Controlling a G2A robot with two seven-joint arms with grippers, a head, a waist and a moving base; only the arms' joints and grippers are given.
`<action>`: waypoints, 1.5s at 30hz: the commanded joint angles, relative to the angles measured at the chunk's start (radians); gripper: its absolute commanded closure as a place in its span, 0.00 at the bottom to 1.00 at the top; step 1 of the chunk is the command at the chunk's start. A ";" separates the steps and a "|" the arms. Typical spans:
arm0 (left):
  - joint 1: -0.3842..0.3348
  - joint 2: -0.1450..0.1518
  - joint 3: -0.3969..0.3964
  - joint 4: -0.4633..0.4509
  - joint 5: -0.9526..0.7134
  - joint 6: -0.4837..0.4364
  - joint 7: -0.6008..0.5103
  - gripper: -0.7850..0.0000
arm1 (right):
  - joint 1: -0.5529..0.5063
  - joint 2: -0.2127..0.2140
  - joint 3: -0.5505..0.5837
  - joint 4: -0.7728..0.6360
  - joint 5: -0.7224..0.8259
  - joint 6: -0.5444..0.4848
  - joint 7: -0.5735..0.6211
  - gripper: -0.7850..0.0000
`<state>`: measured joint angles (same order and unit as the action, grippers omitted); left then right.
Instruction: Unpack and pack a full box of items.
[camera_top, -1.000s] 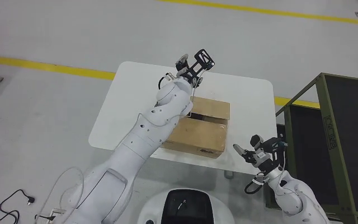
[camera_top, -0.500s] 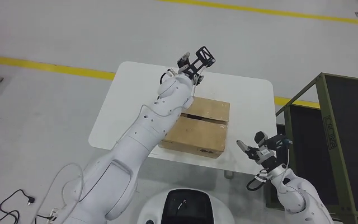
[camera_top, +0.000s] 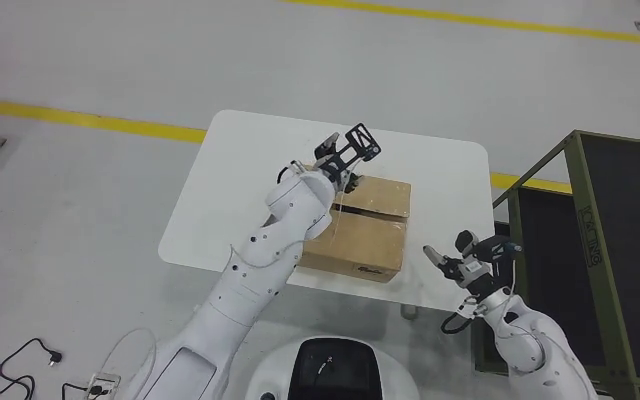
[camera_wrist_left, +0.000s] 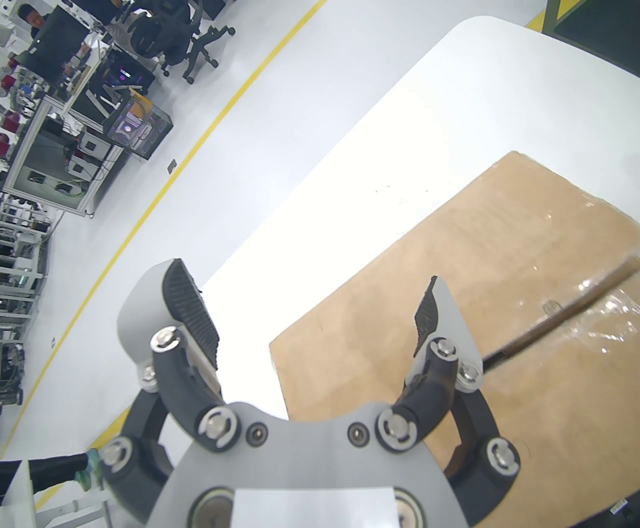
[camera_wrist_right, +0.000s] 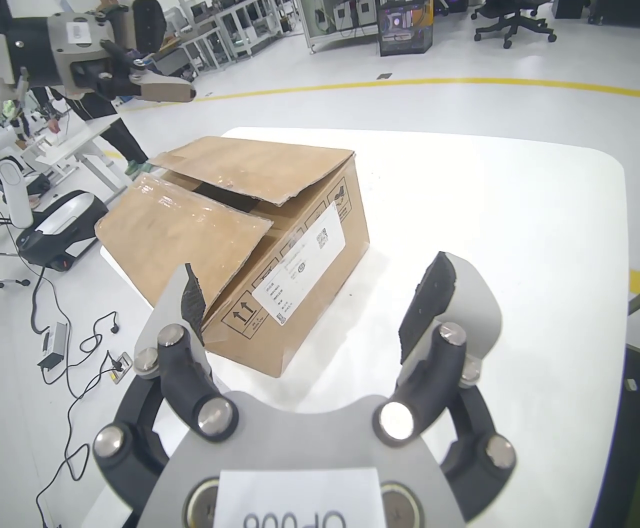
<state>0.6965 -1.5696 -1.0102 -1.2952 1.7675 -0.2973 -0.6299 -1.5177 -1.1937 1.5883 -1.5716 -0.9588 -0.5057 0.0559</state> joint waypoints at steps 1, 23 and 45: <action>0.061 0.011 -0.029 -0.084 -0.012 -0.034 -0.028 0.00 | 0.000 0.001 -0.002 0.003 0.002 0.000 0.000 0.00; 0.163 0.021 0.011 -0.133 0.039 -0.085 -0.052 0.00 | 0.112 -0.012 -0.085 0.176 0.016 0.114 -0.020 1.00; 0.081 0.008 0.048 0.018 0.105 -0.062 -0.034 0.00 | 0.215 -0.039 -0.261 0.309 -0.031 0.090 -0.055 1.00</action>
<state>0.7856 -1.5604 -0.9686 -1.2909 1.8607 -0.3578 -0.6658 -1.3025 -1.2330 1.3284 -1.2632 -0.9909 -0.4134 0.0007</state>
